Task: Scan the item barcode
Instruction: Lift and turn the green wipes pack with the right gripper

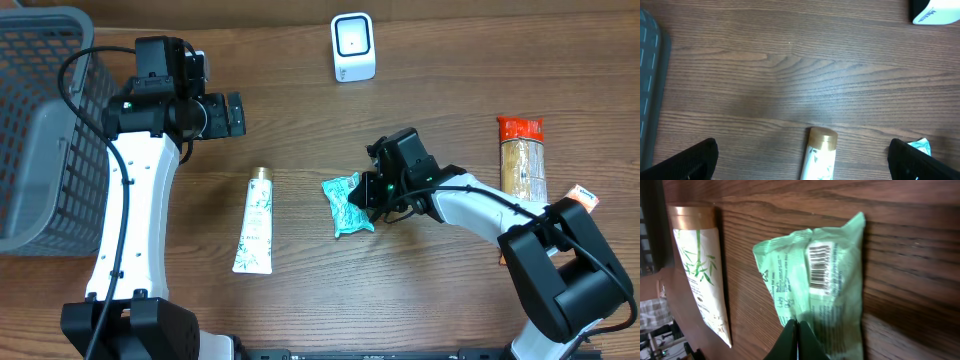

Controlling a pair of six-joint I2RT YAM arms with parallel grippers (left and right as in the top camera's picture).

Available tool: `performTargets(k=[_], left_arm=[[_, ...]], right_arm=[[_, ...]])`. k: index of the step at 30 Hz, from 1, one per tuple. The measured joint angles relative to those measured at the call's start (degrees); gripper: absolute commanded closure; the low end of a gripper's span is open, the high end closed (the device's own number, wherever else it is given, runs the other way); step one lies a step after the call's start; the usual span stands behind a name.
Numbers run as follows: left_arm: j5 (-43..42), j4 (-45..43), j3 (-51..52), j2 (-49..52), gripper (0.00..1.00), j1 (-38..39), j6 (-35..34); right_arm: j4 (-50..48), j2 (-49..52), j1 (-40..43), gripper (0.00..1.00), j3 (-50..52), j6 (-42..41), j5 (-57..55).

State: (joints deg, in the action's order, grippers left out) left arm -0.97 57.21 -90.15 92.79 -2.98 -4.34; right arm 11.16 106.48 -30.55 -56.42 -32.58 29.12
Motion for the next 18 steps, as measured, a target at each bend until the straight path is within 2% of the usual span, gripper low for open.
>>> performTargets(k=[10,18], left_arm=[[0.0,0.0,0.0,0.0,0.0,0.0,0.0],[0.0,0.0,0.0,0.0,0.0,0.0,0.0]], right_arm=[[-0.4,0.0,-0.8,0.96,0.0,-0.3,-2.6],[-2.4,0.7,-5.3,0.93,0.0,-0.5,-5.8]])
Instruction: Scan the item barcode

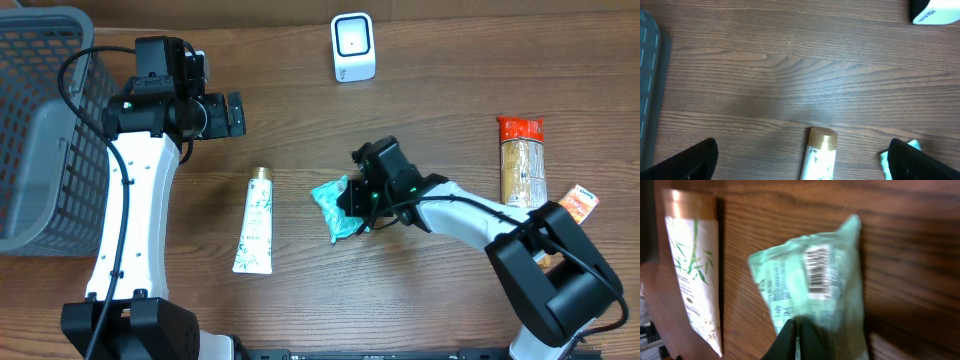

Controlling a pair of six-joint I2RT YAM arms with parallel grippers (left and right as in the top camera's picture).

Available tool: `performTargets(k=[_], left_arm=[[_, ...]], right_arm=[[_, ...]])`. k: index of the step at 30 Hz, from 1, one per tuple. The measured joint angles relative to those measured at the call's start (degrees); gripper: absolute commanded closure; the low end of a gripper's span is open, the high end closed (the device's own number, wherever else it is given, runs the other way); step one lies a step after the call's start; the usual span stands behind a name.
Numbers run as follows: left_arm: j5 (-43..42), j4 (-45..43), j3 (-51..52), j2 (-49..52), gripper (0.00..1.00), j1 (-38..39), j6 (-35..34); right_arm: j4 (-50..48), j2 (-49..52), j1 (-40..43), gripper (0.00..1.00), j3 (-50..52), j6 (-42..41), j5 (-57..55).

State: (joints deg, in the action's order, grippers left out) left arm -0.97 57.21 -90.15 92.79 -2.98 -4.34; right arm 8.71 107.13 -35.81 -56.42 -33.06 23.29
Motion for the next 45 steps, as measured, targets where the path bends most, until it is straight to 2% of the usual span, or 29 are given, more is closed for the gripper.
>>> performTargets(k=[7,11,13,16,23,27,35,38,40,42,43,45], left_arm=[[0.0,0.0,0.0,0.0,0.0,0.0,0.0],[0.0,0.0,0.0,0.0,0.0,0.0,0.0],[0.0,0.0,0.0,0.0,0.0,0.0,0.0],[0.0,0.0,0.0,0.0,0.0,0.0,0.0],[0.0,0.0,0.0,0.0,0.0,0.0,0.0],[0.0,0.0,0.0,0.0,0.0,0.0,0.0],[0.0,0.0,0.0,0.0,0.0,0.0,0.0],[0.0,0.0,0.0,0.0,0.0,0.0,0.0],[0.0,0.0,0.0,0.0,0.0,0.0,0.0],[0.0,0.0,0.0,0.0,0.0,0.0,0.0],[0.0,0.0,0.0,0.0,0.0,0.0,0.0],[0.0,0.0,0.0,0.0,0.0,0.0,0.0]], right_arm=[[-1.2,1.4,-1.5,0.93,0.0,-2.2,-1.1],[-1.3,1.4,-1.5,0.84,-0.1,-2.8,-1.0],[-1.4,1.4,-1.5,0.72,-0.2,-3.1,-0.8],[-1.6,1.4,-1.8,0.68,-0.5,-3.2,-0.4],[-1.6,1.4,-1.8,0.67,-0.7,-3.2,-0.2],[-1.1,1.4,-1.8,0.6,-1.1,-2.6,0.5],[7.1,-0.6,-1.8,0.59,-3.8,6.3,-0.5],[9.2,-3.4,-1.9,0.63,-4.2,9.6,-3.1],[10.0,-4.9,-2.1,0.74,-4.7,11.1,-5.6],[11.1,-5.9,-2.3,0.91,-5.2,12.4,-8.6],[11.5,-5.9,-2.4,0.96,-5.2,12.6,-9.5],[12.7,-6.0,-2.5,0.96,-5.2,12.9,-11.8]])
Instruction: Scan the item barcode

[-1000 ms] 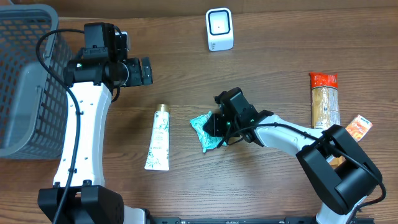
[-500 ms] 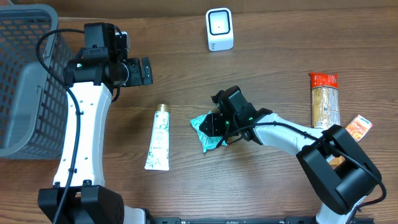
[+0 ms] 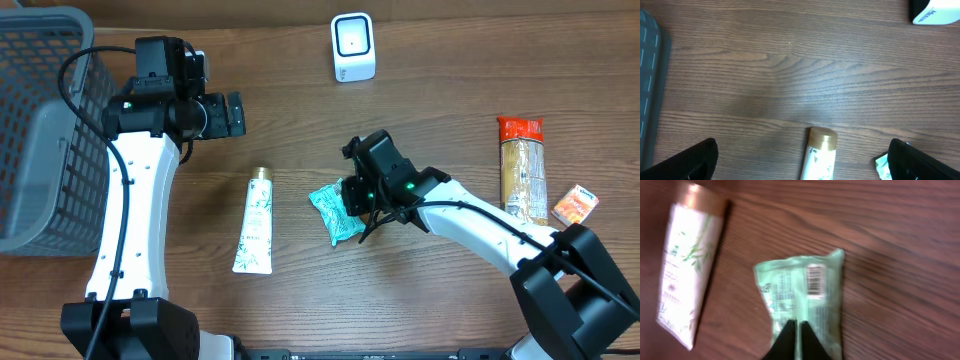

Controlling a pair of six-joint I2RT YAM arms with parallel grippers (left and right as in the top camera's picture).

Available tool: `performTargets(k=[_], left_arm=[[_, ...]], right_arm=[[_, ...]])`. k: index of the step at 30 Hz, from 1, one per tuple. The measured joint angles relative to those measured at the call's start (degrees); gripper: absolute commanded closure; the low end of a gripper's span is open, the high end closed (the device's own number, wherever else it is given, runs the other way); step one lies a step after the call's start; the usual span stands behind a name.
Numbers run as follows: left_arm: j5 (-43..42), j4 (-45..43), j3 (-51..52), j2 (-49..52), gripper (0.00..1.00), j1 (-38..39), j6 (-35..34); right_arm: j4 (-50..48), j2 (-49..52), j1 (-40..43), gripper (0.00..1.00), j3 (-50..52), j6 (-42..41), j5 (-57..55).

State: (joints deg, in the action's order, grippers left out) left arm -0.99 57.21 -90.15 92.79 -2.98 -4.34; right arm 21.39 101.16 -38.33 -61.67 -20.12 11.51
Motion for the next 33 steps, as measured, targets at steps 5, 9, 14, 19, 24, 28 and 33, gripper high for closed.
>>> performTargets(k=[5,9,14,19,24,28,33], left_arm=[[0.0,0.0,0.0,0.0,0.0,0.0,0.0],[0.0,0.0,0.0,0.0,0.0,0.0,0.0],[0.0,0.0,0.0,0.0,0.0,0.0,0.0],[0.0,0.0,0.0,0.0,0.0,0.0,0.0],[0.0,0.0,0.0,0.0,0.0,0.0,0.0],[0.0,0.0,0.0,0.0,0.0,0.0,0.0],[0.0,0.0,0.0,0.0,0.0,0.0,0.0]], right_arm=[[0.5,0.2,-0.5,0.96,0.0,0.6,-3.2],[0.2,1.2,-2.8,0.96,0.0,0.7,-5.6],[-0.3,1.9,-6.4,0.96,0.0,0.7,-10.0],[-0.9,2.0,-8.5,0.96,0.0,0.8,-14.8],[-1.7,2.0,-8.6,0.96,0.0,0.9,-16.9],[-1.9,2.7,-8.6,0.96,0.0,0.9,-17.4],[-1.9,5.0,-8.6,0.96,0.0,0.9,-16.9]])
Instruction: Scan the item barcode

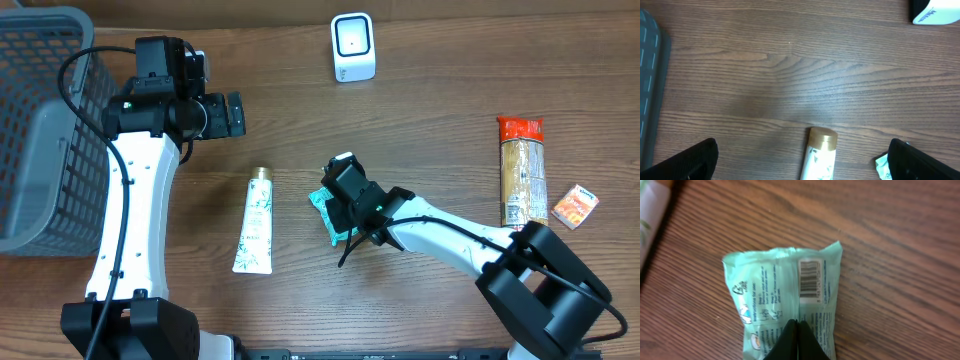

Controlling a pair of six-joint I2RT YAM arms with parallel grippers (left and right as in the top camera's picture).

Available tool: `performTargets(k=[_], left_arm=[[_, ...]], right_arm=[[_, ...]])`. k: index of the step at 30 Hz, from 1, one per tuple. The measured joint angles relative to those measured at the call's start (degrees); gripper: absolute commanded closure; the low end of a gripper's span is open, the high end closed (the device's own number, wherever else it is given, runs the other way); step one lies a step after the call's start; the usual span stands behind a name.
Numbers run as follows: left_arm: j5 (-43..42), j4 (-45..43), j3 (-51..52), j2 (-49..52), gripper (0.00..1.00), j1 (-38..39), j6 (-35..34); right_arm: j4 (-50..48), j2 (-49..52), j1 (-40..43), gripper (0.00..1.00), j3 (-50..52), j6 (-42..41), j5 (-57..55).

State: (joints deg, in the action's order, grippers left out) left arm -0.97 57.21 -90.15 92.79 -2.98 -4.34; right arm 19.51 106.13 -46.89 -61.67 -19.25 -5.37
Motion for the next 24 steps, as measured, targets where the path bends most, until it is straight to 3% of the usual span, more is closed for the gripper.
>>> performTargets(k=[6,15,16,18,20,21,24], left_arm=[[0.0,0.0,0.0,0.0,0.0,0.0,0.0],[0.0,0.0,0.0,0.0,0.0,0.0,0.0],[0.0,0.0,0.0,0.0,0.0,0.0,0.0],[0.0,0.0,0.0,0.0,0.0,0.0,0.0],[0.0,0.0,0.0,0.0,0.0,0.0,0.0],[0.0,0.0,0.0,0.0,0.0,0.0,0.0],[0.0,0.0,0.0,0.0,0.0,0.0,0.0]], right_arm=[[-0.1,0.4,0.0,0.96,0.0,0.0,0.9],[-0.8,1.3,-0.3,0.77,-0.6,-0.1,1.1],[-0.9,1.4,-0.4,0.78,-0.8,0.0,1.1],[-1.1,1.6,-0.4,0.93,-1.0,0.4,1.5],[-1.6,1.9,-0.4,0.96,-1.0,1.2,2.5],[-1.7,1.9,-0.4,0.94,-1.0,1.3,3.0],[-1.7,2.0,-0.3,0.68,-1.0,1.7,3.6]])
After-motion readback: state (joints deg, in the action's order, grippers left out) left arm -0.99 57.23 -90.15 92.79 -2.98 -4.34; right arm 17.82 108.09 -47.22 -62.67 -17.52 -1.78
